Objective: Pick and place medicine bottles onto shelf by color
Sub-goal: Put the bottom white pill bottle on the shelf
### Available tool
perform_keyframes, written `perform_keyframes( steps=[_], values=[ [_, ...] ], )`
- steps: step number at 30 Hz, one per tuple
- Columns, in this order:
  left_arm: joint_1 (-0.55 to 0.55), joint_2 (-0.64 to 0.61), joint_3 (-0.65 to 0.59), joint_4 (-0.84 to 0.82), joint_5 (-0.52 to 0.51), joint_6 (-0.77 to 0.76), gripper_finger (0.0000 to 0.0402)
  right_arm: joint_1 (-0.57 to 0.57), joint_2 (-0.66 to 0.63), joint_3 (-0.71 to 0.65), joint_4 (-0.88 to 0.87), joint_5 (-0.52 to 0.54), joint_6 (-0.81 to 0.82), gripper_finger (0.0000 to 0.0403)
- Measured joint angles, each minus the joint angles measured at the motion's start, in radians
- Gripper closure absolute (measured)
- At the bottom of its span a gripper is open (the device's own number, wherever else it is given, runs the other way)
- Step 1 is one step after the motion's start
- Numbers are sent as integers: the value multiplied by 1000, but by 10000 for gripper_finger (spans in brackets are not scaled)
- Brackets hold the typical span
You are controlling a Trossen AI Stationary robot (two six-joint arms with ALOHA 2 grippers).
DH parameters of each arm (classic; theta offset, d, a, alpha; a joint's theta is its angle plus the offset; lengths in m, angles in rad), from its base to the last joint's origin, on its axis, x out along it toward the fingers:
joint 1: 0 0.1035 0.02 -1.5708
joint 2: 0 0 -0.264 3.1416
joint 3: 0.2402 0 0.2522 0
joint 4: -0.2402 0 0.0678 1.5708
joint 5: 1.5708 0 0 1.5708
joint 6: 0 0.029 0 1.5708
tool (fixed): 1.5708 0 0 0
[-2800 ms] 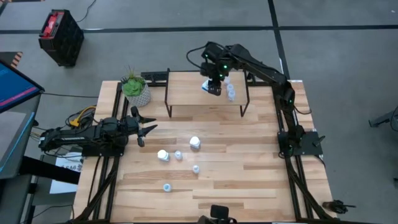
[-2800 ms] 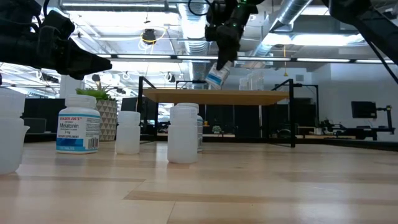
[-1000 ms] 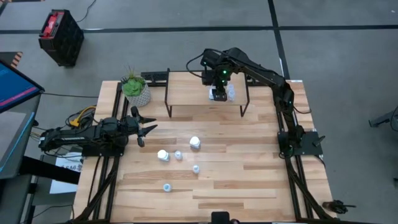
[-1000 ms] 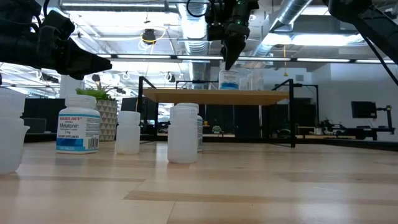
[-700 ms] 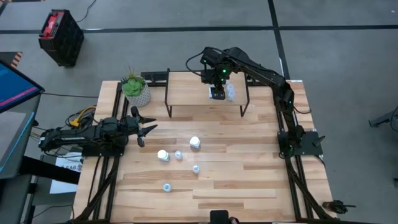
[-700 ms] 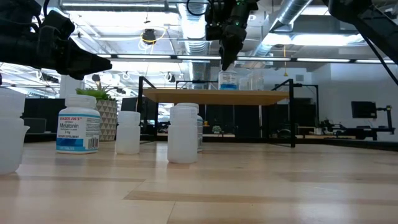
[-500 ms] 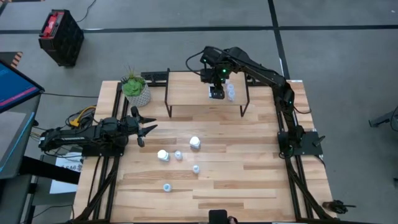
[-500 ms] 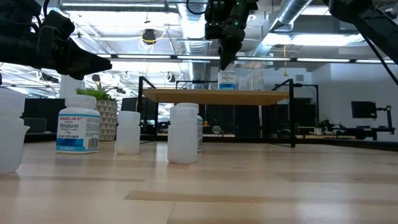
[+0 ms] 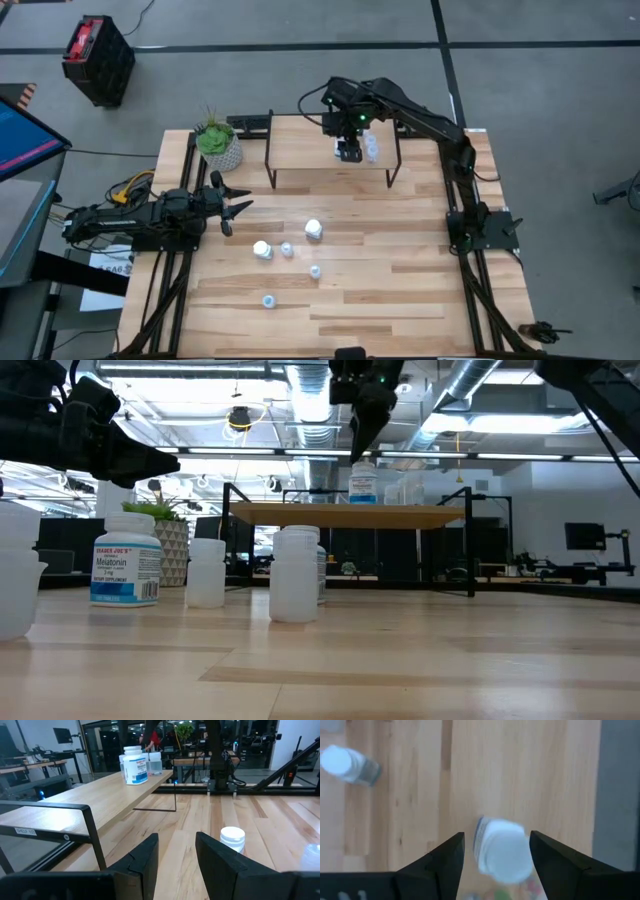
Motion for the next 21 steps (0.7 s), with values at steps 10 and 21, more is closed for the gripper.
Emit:
perform_keyframes(
  steps=[10, 21],
  values=[
    [0, 0, 0, 0, -1, 0, 281, 51, -76, 0, -93, 128, 63, 158],
    [0, 0, 0, 0, -2, 0, 281, -9, -56, -4, -125, 114, 140, 233]
  ],
)
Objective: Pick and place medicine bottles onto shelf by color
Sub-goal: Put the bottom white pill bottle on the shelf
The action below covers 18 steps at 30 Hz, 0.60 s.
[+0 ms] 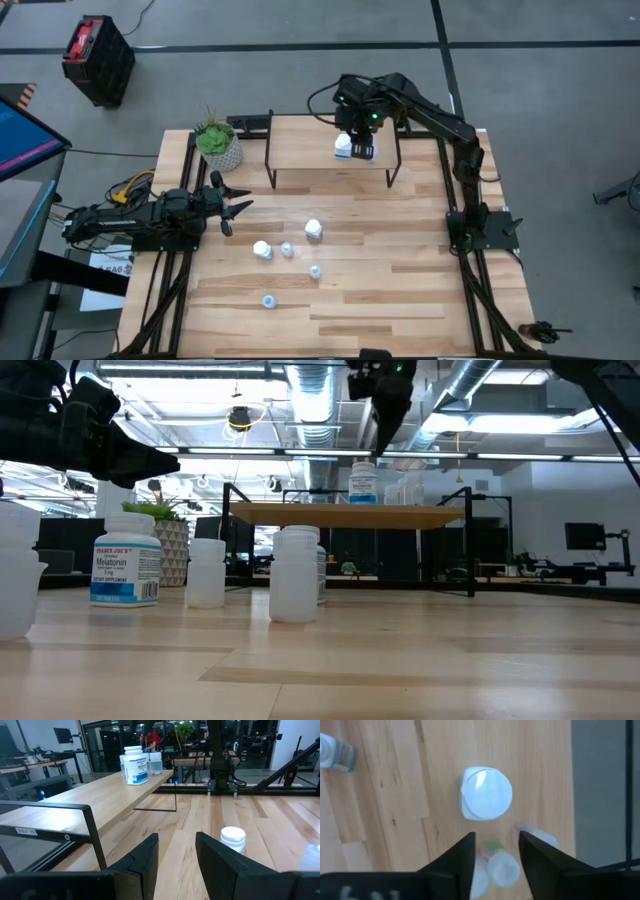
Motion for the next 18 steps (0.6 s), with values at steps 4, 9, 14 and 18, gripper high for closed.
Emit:
perform_keyframes(
  steps=[4, 9, 14, 18],
  values=[
    [0, 0, 0, 0, 0, 0, 281, -16, 19, -1, 0, -41, -10, 283],
    [0, 0, 0, 0, 0, 0, 281, -16, 18, -43, 0, -44, -21, 326],
    [0, 0, 0, 0, -2, 0, 281, -17, 16, -97, 0, -50, -28, 342],
    [0, 0, 0, 0, -2, 0, 281, -16, 18, -142, 6, -49, -28, 344]
  ],
)
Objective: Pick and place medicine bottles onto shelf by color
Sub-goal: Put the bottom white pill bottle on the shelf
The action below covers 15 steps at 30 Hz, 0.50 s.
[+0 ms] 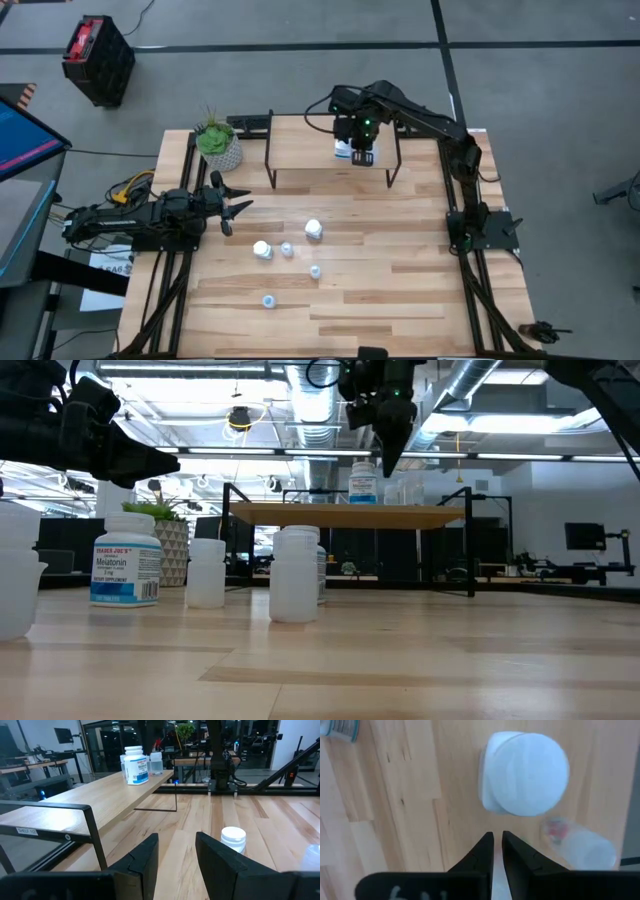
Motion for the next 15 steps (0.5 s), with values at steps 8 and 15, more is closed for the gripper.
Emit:
perform_keyframes(
  steps=[8, 15],
  values=[
    [0, 0, 0, 0, 0, 16, 281, 4, 0, -27, 84, 1, -13, 344],
    [0, 0, 0, 0, 0, 18, 281, 10, 0, -26, 162, -3, -34, 344]
  ],
)
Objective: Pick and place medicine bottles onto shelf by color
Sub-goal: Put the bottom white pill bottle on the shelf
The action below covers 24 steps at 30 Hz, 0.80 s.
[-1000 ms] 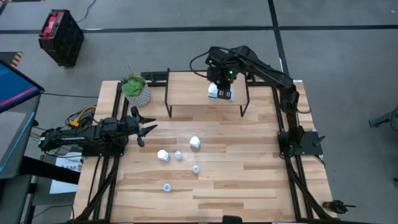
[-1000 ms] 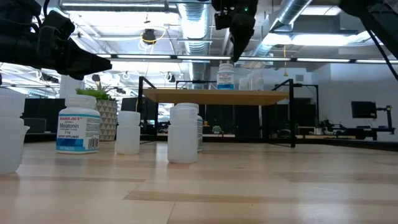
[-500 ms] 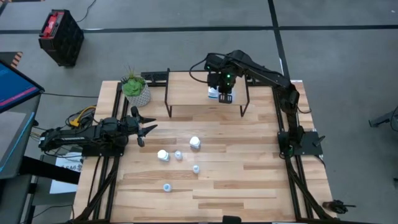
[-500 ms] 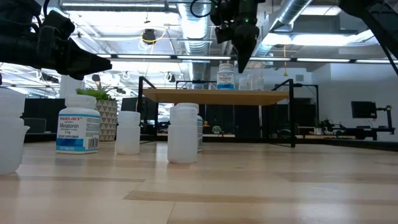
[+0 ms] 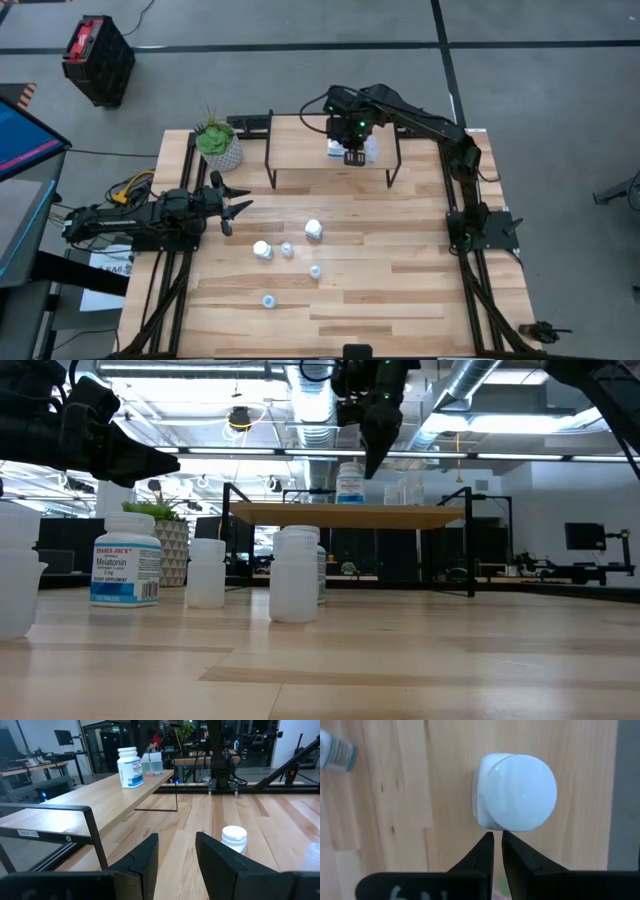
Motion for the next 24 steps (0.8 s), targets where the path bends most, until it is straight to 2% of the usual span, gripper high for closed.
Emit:
perform_keyframes(
  steps=[7, 24],
  values=[
    [0, 0, 0, 0, 0, 9, 281, 16, 48, 0, 46, 0, -15, 344],
    [0, 0, 0, 0, 1, -3, 281, 39, 46, 1, 138, -2, -26, 344]
  ],
)
